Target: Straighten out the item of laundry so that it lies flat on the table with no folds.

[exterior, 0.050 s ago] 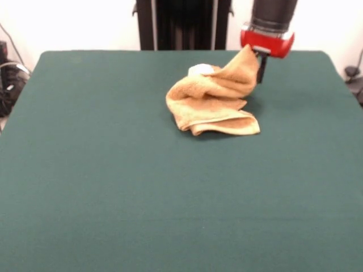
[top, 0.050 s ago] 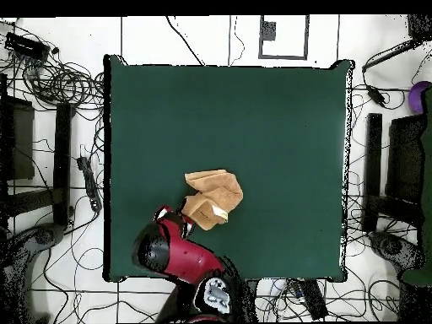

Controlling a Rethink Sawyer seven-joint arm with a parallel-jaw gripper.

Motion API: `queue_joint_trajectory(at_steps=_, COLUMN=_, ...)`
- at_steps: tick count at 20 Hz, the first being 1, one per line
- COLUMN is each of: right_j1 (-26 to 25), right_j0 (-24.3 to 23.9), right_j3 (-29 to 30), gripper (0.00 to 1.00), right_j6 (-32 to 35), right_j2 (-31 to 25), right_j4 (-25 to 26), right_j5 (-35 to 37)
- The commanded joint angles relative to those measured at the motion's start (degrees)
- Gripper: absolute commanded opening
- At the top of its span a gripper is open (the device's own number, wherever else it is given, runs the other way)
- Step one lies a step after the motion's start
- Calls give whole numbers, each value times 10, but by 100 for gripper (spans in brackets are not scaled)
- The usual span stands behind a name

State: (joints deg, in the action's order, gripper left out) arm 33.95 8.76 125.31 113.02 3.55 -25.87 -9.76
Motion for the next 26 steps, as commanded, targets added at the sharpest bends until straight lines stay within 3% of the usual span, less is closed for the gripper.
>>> queue_joint_trajectory(at_steps=1, right_j1=36, right_j0=74, right_j3=127, gripper=0, right_j6=330, right_j2=-78, right_j4=-103, right_j5=-28)
queue_joint_trajectory(at_steps=5, right_j1=76, right_j0=144, right_j3=160, gripper=0, right_j6=400, right_j2=-66, right_j4=-164, right_j5=2)
queue_joint_trajectory(at_steps=8, right_j1=81, right_j0=154, right_j3=170, gripper=0, right_j6=459, right_j2=-87, right_j4=-164, right_j5=-16)
queue_joint_trajectory(at_steps=13, right_j1=12, right_j0=140, right_j3=144, gripper=0, right_j6=545, right_j2=-117, right_j4=-123, right_j5=-87)
queue_joint_trajectory(at_steps=15, right_j1=-4, right_j0=156, right_j3=128, gripper=0, right_j6=568, right_j2=-114, right_j4=-135, right_j5=-93)
queue_joint_trajectory(at_steps=18, right_j1=-12, right_j0=182, right_j3=103, gripper=0, right_j6=579, right_j2=-107, right_j4=-150, right_j5=-96)
queue_joint_trajectory(at_steps=20, right_j1=-24, right_j0=180, right_j3=81, gripper=0, right_j6=581, right_j2=-110, right_j4=-133, right_j5=-112)
queue_joint_trajectory(at_steps=24, right_j1=-54, right_j0=197, right_j3=46, gripper=0, right_j6=536, right_j2=-79, right_j4=-117, right_j5=-132)
queue_joint_trajectory(at_steps=25, right_j1=-61, right_j0=199, right_j3=41, gripper=100, right_j6=524, right_j2=-74, right_j4=-112, right_j5=-136)
queue_joint_trajectory(at_steps=26, right_j1=-71, right_j0=179, right_j3=38, gripper=100, right_j6=530, right_j2=-86, right_j4=-86, right_j5=-146)
